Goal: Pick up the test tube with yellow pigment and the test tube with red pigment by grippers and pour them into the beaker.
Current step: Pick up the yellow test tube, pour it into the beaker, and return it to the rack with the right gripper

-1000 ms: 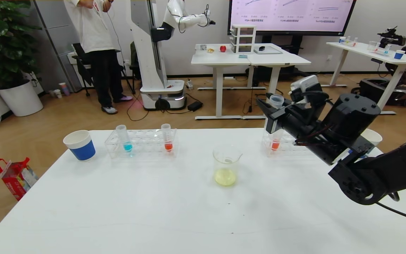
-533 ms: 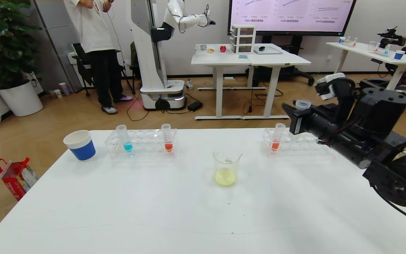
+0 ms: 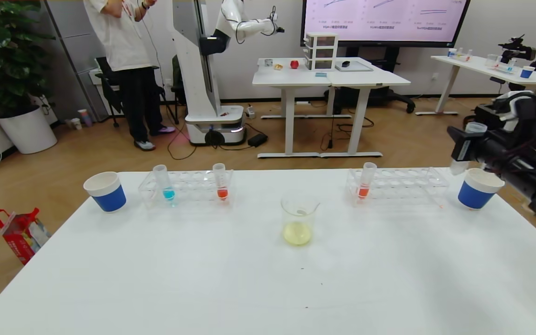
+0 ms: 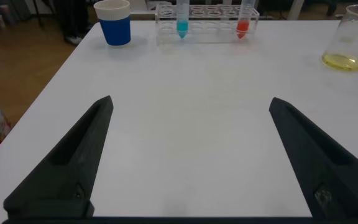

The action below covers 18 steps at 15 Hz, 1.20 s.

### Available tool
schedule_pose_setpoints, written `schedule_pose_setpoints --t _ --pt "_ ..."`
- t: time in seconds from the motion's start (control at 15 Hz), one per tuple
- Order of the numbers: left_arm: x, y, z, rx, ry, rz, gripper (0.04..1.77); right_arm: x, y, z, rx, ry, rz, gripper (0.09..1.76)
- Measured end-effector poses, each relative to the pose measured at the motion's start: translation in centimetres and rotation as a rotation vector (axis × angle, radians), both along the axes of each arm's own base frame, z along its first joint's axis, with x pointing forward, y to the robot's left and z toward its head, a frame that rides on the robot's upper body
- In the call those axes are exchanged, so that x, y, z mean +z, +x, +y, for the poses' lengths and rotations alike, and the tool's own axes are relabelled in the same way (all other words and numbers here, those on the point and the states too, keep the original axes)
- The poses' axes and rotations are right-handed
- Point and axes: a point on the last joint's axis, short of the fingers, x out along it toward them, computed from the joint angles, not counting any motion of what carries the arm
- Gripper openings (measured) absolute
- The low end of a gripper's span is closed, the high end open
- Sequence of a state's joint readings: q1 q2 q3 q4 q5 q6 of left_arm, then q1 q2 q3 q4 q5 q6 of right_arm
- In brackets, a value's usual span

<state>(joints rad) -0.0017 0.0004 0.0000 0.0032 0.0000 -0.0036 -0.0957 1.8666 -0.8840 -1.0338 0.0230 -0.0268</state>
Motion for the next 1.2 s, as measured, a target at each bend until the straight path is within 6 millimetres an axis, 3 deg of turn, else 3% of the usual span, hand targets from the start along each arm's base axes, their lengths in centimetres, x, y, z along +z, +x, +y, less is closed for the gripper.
schedule_pose_setpoints --t 0.27,0.4,1.2 --pt "0.0 0.0 0.0 0.000 0.000 0.000 1.75 -0.9 2.4 -8.3 -0.212 0.003 0.030 0.54" --pt "0.0 0.0 0.0 0.000 0.000 0.000 1.75 -1.7 3.1 -10.0 -0.244 0.003 0.033 0.54" --pt "0.0 0.0 0.0 0.000 0.000 0.000 1.75 -7.6 6.1 -11.3 -0.248 0.012 0.081 0.54"
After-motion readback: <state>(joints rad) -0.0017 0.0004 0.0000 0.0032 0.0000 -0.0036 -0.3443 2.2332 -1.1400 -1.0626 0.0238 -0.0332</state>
